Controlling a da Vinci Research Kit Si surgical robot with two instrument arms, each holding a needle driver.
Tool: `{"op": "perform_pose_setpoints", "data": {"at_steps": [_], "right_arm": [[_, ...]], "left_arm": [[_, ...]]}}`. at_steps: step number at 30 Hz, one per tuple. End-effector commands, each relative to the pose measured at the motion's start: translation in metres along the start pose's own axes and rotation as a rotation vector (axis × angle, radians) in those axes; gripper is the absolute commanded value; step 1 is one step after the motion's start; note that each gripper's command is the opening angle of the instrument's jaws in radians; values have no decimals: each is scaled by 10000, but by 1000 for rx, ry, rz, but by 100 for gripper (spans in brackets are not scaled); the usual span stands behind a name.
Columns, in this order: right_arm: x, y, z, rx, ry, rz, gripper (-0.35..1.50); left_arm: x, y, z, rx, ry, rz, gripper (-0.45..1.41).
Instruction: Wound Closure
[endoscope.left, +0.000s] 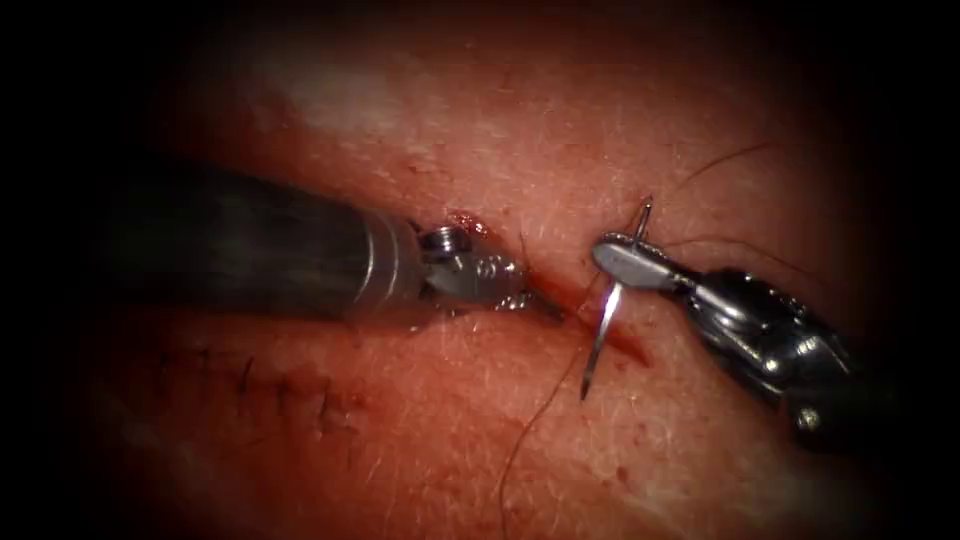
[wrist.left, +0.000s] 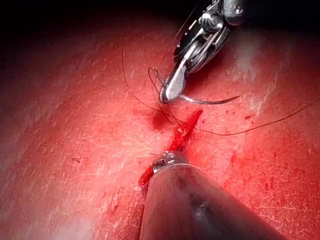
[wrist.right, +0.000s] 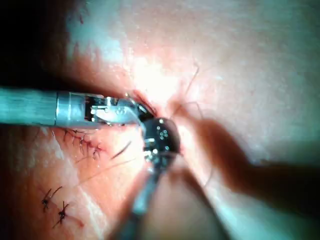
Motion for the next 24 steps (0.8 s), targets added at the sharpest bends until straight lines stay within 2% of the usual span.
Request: {"op": "perform_pose_setpoints", "data": {"at_steps": [1,11,16,20,24], "right_arm": [[-10,0,3,0,-2,-4,-35],[-11,2,4,-7,3,-41,-35],[-10,3,4,-8,3,-59,-35],[-10,5,5,-10,5,-114,-35],[-9,10,8,-19,11,-151,-35]], "left_arm": [[-1,1,11,-1,0,-3,-45],[23,-13,38,13,7,12,-45],[23,-17,39,4,-132,27,-45],[22,-17,41,-51,-240,25,-45],[22,-15,41,-105,-252,32,-45]]}}
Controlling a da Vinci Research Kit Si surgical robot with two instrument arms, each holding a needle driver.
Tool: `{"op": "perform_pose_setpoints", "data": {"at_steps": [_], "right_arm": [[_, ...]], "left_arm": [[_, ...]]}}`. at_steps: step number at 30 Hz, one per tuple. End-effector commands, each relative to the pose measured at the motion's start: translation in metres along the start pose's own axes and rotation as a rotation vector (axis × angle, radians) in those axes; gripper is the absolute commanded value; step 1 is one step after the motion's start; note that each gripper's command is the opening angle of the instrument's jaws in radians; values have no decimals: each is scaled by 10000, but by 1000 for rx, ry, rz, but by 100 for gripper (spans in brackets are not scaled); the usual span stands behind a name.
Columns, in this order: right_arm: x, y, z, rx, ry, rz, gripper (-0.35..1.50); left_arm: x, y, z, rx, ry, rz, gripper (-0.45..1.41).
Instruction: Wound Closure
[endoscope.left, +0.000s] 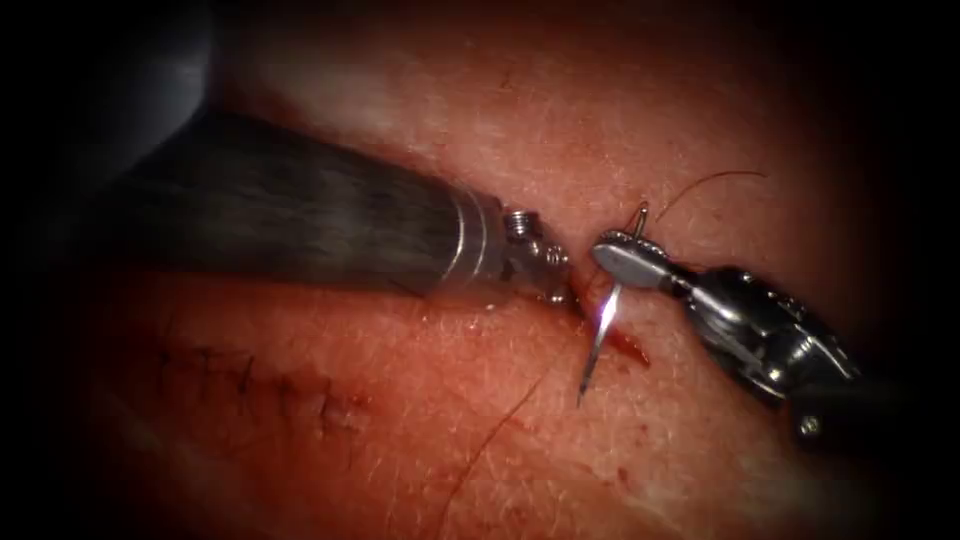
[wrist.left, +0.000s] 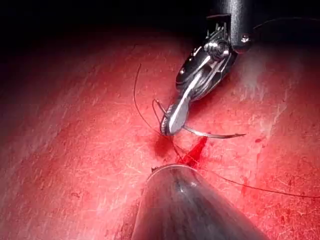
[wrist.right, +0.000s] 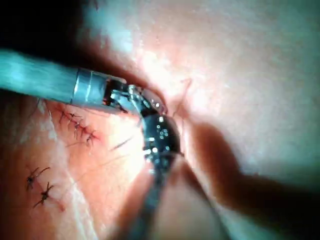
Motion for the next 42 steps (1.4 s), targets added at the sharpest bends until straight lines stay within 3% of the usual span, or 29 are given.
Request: {"op": "perform_pose_setpoints", "data": {"at_steps": [1,11,26,42], "right_arm": [[-9,2,5,-5,0,-5,-35],[-15,17,13,-65,21,-50,-35],[-18,32,25,-144,25,-211,-35],[-24,42,37,-200,-8,-527,-35]], "left_arm": [[0,2,9,-8,-2,1,-45],[-10,24,-6,-43,-23,15,-45],[-9,31,-23,-47,-22,7,-40],[-21,39,-35,-60,-23,2,-37]]}}
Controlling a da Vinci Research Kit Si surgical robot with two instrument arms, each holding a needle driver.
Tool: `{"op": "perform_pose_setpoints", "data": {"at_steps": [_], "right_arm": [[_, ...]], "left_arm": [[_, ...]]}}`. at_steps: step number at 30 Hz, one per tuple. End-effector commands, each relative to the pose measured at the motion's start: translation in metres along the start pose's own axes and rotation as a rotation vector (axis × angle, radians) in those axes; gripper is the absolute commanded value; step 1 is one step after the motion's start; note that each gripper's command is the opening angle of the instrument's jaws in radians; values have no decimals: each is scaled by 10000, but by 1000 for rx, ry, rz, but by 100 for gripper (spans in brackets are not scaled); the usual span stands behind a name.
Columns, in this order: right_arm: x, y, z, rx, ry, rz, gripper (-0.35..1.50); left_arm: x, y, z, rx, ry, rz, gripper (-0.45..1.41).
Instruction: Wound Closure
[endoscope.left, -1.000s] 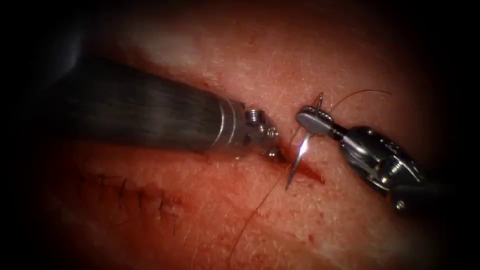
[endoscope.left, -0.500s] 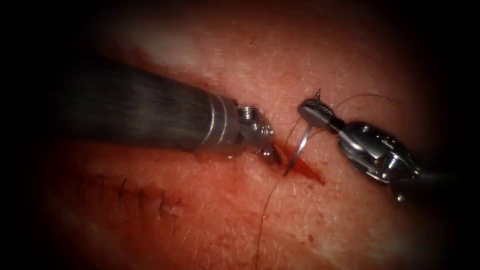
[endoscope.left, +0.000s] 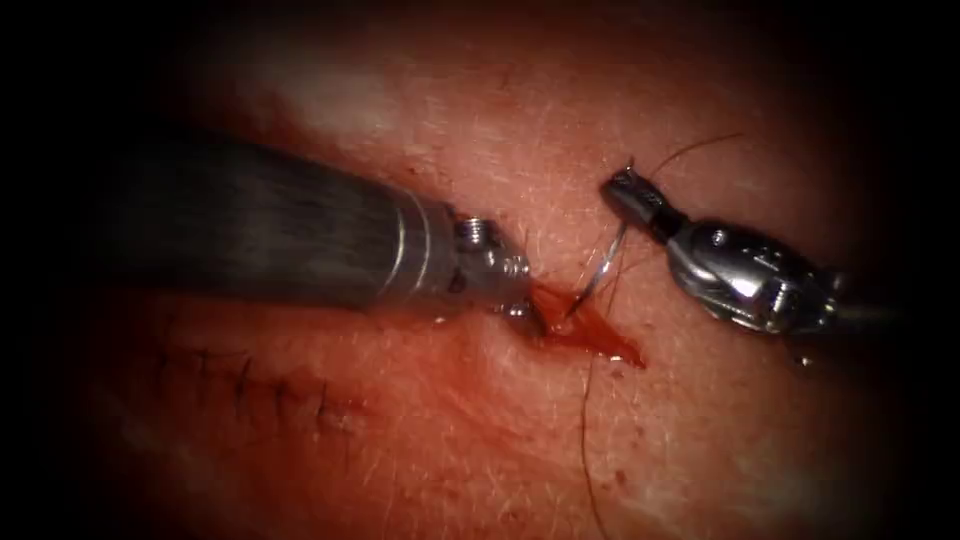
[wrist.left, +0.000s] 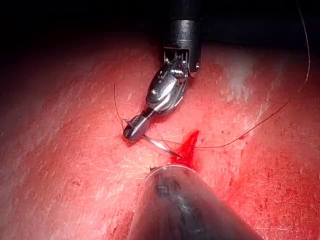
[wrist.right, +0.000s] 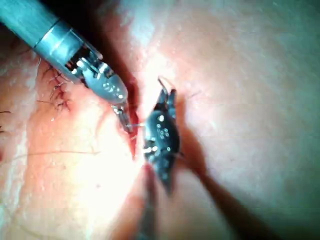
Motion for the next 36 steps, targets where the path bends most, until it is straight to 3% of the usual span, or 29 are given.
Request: {"op": "perform_pose_setpoints", "data": {"at_steps": [1,5,15,20,28,36], "right_arm": [[-11,-8,1,0,-4,-53,-35],[-15,-15,-3,-2,-5,-161,-35],[-20,-30,8,-18,-16,-266,-35],[-25,-39,10,4,-23,-270,-35],[-27,-31,2,34,-21,-273,-35],[-25,-30,2,25,-23,-271,-35]], "left_arm": [[2,0,7,-4,0,-1,-37],[4,3,4,-1,1,-3,-37],[9,9,-1,-8,3,-6,-35],[12,13,-15,4,5,-7,-32],[22,37,-43,42,10,-22,-30],[20,45,-25,65,7,-27,-30]]}}
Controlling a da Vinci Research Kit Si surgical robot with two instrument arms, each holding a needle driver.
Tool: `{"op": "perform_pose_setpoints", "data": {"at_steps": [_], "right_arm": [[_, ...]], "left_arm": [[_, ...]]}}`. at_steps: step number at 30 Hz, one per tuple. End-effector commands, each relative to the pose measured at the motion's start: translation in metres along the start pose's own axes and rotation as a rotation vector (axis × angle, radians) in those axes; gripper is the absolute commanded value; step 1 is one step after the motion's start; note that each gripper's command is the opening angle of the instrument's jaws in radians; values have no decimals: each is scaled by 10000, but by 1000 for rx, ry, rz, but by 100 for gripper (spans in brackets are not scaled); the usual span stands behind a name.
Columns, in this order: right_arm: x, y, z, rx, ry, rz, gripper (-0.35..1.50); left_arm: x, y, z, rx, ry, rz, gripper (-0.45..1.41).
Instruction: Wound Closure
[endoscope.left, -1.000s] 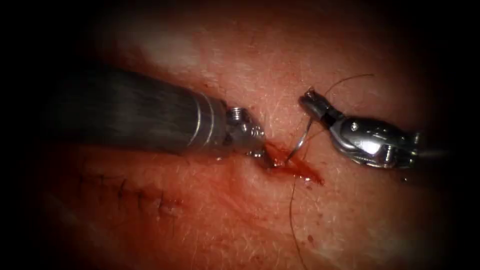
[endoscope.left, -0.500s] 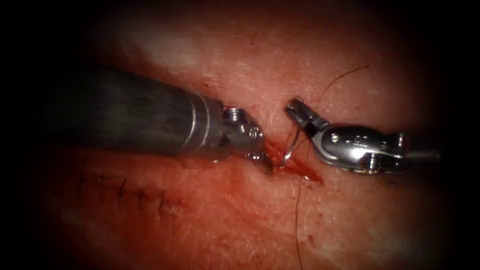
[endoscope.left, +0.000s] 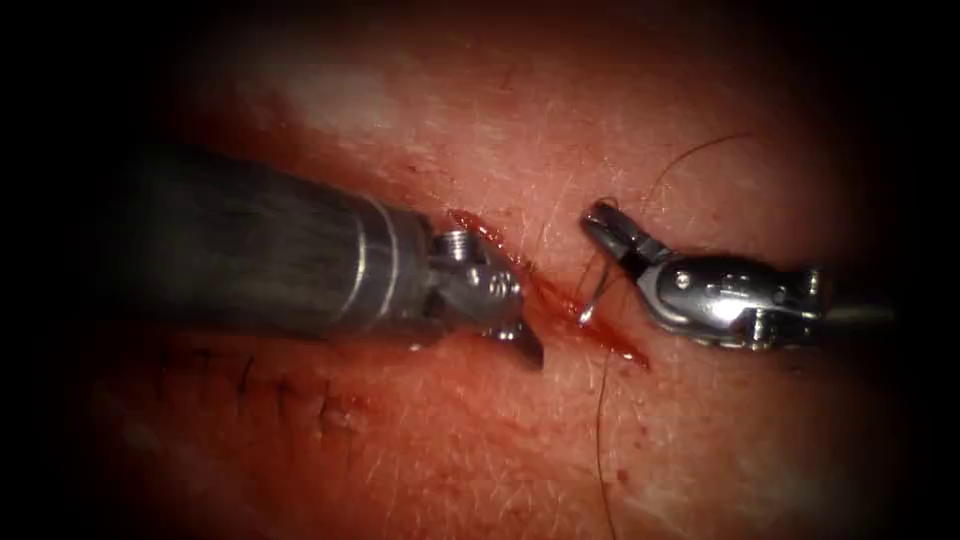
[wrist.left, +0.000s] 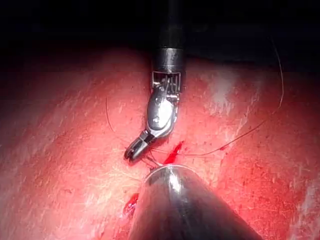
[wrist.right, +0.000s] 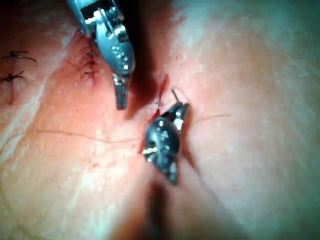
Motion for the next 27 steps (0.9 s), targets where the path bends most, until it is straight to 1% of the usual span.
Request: {"op": "perform_pose_setpoints", "data": {"at_steps": [1,5,8,16,27], "right_arm": [[-4,-10,4,0,0,3,-35],[-2,-10,5,-3,4,5,-35],[0,-10,6,-6,8,7,-35],[5,-7,7,-14,17,13,-35],[13,-5,5,-11,36,80,-35]], "left_arm": [[0,0,14,3,-1,2,-30],[-7,-1,33,-13,-4,9,-30],[-11,-1,38,-11,-5,7,-30],[-10,-1,38,-11,-5,7,-30],[-12,-10,38,-12,19,6,-37]]}}
